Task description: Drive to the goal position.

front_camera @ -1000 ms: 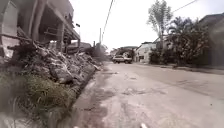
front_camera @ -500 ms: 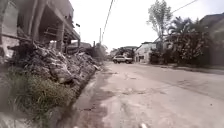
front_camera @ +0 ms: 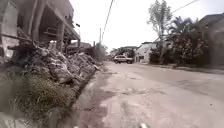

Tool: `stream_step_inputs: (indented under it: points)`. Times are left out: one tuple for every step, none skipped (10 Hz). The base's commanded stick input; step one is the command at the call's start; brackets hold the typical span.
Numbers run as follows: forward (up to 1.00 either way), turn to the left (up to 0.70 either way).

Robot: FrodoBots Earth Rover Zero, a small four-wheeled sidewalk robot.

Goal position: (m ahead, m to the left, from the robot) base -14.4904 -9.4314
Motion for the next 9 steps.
stream_step_inputs:
  points:
    - [0.05,0.0]
    - [0.04,0.0]
    - [0.04,0.0]
    - [0.05,0.0]
    - [0.04,0.0]
    - [0.04,0.0]
    - [0.05,0.0]
    - [0.05,0.0]
    - [0.04,0.0]
